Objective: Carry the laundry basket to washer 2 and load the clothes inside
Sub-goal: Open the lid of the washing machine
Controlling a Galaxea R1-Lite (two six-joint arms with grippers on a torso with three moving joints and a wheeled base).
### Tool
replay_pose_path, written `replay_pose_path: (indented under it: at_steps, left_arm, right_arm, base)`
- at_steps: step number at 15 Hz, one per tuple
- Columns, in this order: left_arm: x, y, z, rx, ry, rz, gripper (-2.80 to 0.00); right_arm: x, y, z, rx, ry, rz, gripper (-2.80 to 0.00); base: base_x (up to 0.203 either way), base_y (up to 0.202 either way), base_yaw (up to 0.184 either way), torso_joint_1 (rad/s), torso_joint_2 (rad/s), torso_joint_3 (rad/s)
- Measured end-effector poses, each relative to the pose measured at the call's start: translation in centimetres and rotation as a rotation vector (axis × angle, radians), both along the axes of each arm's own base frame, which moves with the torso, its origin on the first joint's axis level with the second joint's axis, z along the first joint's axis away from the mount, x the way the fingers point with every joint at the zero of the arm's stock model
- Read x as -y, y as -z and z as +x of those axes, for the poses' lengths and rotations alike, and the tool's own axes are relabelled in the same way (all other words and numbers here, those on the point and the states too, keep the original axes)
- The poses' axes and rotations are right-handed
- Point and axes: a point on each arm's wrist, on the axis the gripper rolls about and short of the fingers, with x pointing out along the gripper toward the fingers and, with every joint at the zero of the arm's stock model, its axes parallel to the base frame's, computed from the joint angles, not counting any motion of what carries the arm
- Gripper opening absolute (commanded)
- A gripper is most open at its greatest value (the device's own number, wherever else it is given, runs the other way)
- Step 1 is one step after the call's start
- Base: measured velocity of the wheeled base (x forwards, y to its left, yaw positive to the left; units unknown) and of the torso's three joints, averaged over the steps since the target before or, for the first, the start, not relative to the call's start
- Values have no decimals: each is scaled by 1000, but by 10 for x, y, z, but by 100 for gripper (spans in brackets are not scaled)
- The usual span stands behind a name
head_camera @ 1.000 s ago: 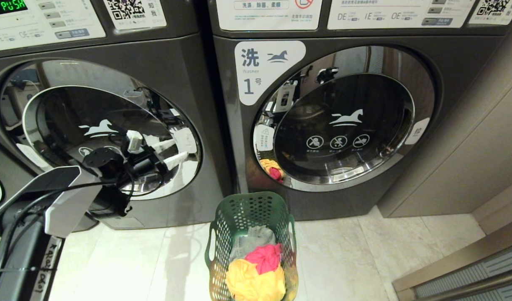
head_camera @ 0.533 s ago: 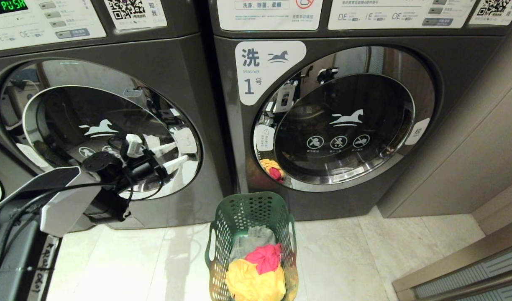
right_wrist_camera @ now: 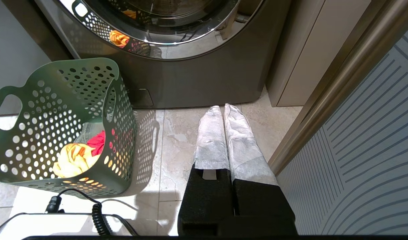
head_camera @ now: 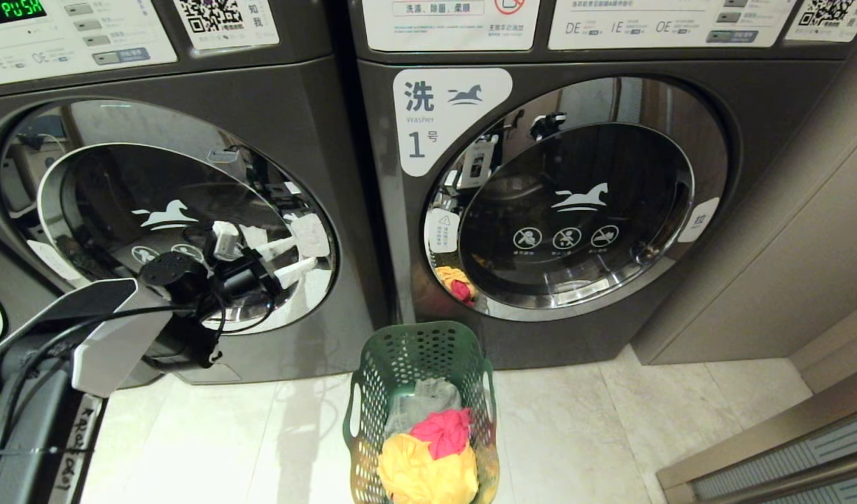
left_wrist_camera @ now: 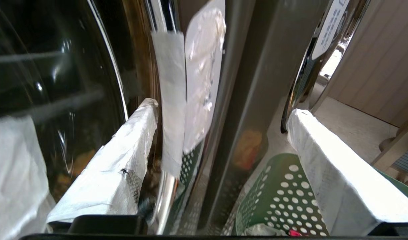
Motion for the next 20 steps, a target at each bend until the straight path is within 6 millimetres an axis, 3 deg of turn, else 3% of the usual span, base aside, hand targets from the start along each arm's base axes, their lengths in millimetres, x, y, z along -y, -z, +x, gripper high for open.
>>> replay_pose_path:
  at_steps: [11,20]
  left_arm:
    - [4,-1,9,29,127,50,0]
    - [25,-1,18,86,161,55,0]
  right_arm:
    - [0,0,0,0,0,0,-280]
    - [0,0,0,0,0,0,-280]
  base:
    - [0,0,0,0,0,0]
    - [0,0,0,0,0,0]
